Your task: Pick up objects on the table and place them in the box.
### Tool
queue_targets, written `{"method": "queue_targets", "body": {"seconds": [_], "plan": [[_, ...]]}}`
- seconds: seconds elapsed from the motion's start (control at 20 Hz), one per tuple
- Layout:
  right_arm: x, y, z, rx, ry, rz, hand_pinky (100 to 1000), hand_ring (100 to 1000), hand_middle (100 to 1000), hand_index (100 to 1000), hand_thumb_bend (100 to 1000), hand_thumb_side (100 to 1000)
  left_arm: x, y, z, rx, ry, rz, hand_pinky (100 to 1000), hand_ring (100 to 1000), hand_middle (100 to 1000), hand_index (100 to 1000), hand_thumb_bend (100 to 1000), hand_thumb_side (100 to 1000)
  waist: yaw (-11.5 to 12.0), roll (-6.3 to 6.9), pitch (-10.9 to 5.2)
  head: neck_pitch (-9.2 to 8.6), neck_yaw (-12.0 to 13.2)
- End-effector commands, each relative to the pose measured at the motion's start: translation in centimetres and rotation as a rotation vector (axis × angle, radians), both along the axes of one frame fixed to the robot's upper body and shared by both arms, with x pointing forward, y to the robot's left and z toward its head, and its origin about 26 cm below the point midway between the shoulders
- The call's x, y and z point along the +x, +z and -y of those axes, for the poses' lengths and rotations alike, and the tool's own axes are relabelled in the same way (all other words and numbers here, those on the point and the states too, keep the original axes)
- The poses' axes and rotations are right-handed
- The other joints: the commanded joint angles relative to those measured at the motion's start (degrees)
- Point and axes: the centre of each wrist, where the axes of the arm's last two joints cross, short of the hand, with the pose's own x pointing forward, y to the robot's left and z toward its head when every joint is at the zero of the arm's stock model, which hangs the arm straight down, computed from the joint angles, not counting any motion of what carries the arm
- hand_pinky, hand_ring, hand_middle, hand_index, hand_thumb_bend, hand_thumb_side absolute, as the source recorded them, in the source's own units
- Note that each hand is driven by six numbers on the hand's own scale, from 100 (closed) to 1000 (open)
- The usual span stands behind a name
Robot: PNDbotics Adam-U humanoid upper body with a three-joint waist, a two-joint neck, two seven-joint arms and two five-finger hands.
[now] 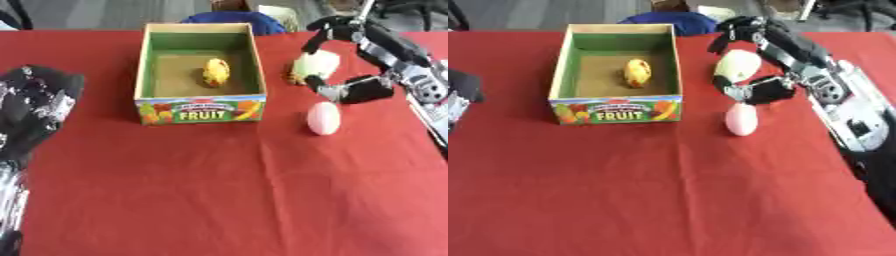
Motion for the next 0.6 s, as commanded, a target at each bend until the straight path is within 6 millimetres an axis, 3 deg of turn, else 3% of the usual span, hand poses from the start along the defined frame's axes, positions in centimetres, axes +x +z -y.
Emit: {"method": "queue_targets", "body": {"seconds": [0.05, 0.3, 0.6], "plan": [[0.1, -0.6, 0.7, -0.043, -0.011, -0.049, 740, 909, 588, 734, 233, 227, -0.2, 1.0, -0.4, 0.018, 0.009, 0.035, 591, 521, 516, 561, 499, 355, -0.1, 0.06, -1.0, -0.76, -0.2], [0.9, -3.9, 1.2, -0.083, -0.046, -0.165, 748, 926, 621, 750, 247, 276, -0.3, 1.0, -0.4, 0.017, 0.01, 0.037, 590, 522, 516, 562, 499, 354, 0.06, 0.22, -1.01, -0.85, -0.27], [1.3, -5.0, 1.6, -0.167, -0.061, -0.213, 756, 939, 663, 766, 271, 312, -0.3, 1.0, -0.4, 0.017, 0.009, 0.035, 590, 522, 516, 562, 498, 354, 0.0, 0.12, -1.12, -0.87, -0.35]]}}
